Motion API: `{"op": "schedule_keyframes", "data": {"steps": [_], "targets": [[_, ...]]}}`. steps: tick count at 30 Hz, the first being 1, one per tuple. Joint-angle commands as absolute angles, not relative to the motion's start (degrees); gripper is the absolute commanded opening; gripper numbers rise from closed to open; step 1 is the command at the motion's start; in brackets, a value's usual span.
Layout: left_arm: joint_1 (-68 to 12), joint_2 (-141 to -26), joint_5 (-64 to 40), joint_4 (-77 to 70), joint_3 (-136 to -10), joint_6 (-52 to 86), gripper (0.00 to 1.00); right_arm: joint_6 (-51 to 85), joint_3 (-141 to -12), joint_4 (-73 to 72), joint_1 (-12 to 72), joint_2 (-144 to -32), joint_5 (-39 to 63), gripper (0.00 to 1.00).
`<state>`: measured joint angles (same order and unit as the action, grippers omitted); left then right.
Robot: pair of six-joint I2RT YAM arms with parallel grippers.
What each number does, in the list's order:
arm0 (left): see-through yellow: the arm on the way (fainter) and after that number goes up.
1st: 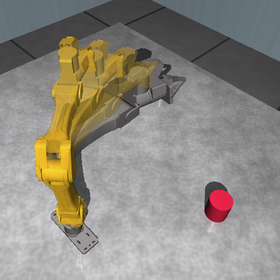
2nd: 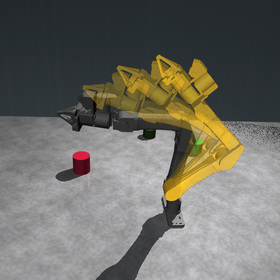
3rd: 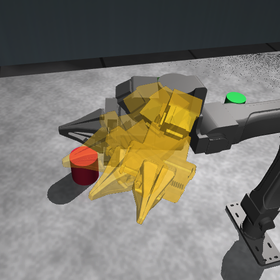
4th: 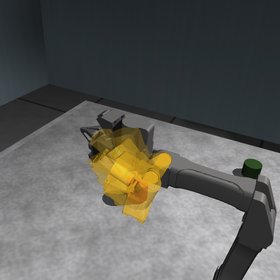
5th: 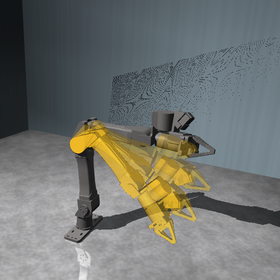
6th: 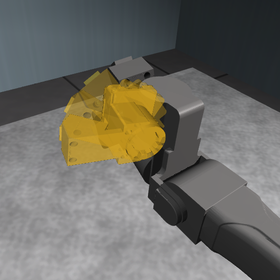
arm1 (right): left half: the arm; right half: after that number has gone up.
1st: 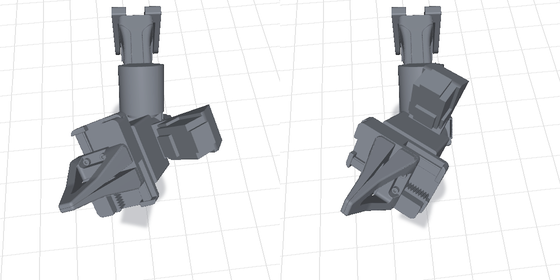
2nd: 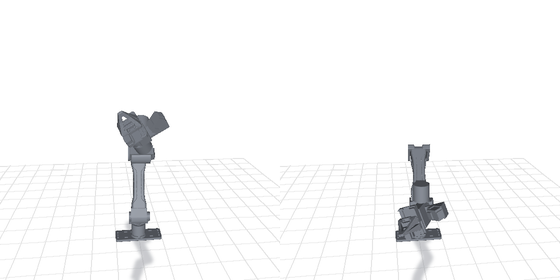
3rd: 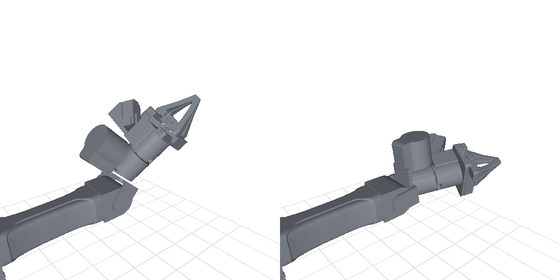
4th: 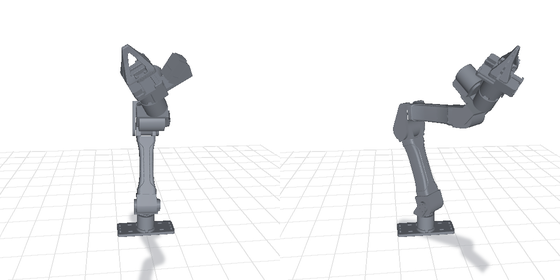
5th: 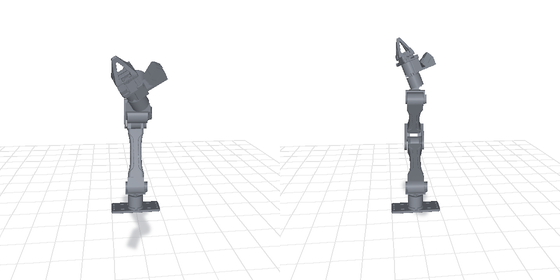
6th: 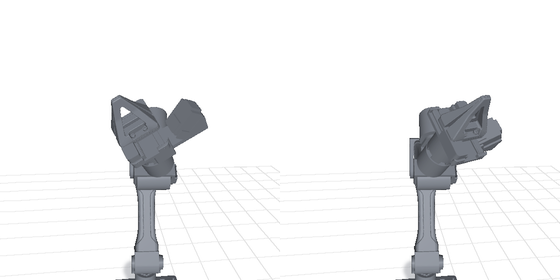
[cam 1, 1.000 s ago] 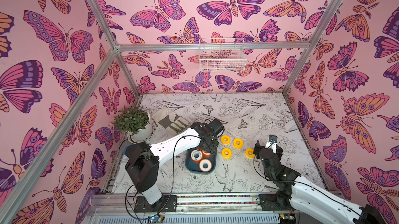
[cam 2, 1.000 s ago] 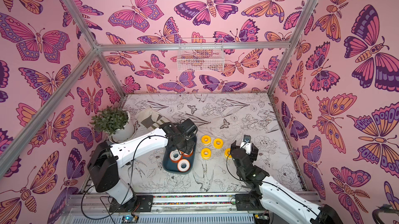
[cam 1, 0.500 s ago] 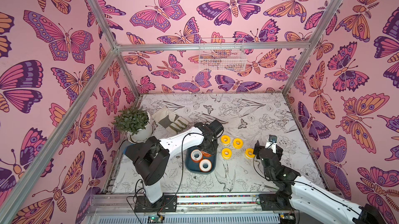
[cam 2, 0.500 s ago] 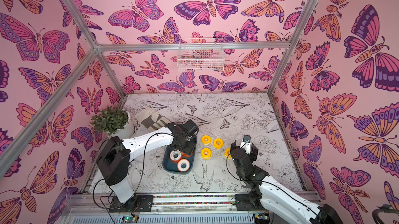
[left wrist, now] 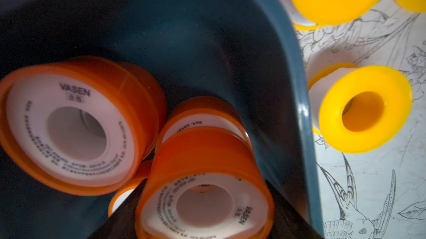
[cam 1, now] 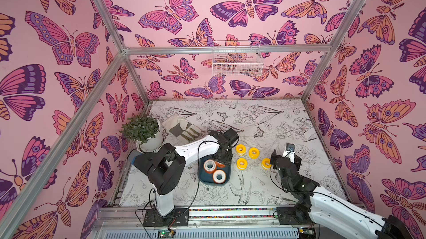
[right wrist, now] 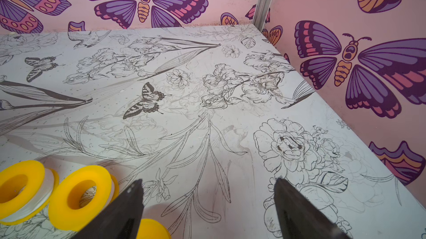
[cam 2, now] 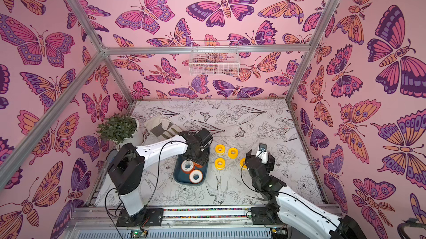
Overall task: Put the sealing tape into the storage box
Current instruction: Place the sealing tape in the storage box.
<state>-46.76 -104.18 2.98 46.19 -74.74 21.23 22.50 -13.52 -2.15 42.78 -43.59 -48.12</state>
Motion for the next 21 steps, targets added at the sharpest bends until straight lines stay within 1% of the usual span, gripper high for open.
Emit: {"op": "schedule_keyframes", "data": {"steps": [1, 4, 6, 9, 15, 21], "targets": [[-46.32, -104.96, 3.68, 45.64, -75.34, 20.63, 0.74, 22.65, -15.20, -2.03, 42.40, -44.20, -47.97, 0.91], [-46.32, -104.70, 3.70, 45.55, -75.59, 20.65, 0.78, 22.73, -15.27, -1.96, 42.37, -44.30, -47.87, 0.91], [-46.32, -104.69, 3.78, 45.55, -75.65, 20.52, 0.83, 22.76, -15.22, -1.92, 42.43, -44.14, -47.90, 0.92], [-46.32, -104.21, 4.02, 45.56, -75.43, 20.57, 0.86, 22.77, -15.21, -1.76, 42.37, -43.95, -47.99, 0.92], [-46.57, -101.40, 2.56, 45.54, -74.50, 21.26, 0.85, 22.85, -15.21, -1.78, 42.43, -44.02, -47.99, 0.92], [-47.02, -97.50, 0.78, 45.70, -73.01, 21.71, 0.80, 22.82, -15.20, -1.83, 42.37, -44.03, -47.92, 0.92]]}}
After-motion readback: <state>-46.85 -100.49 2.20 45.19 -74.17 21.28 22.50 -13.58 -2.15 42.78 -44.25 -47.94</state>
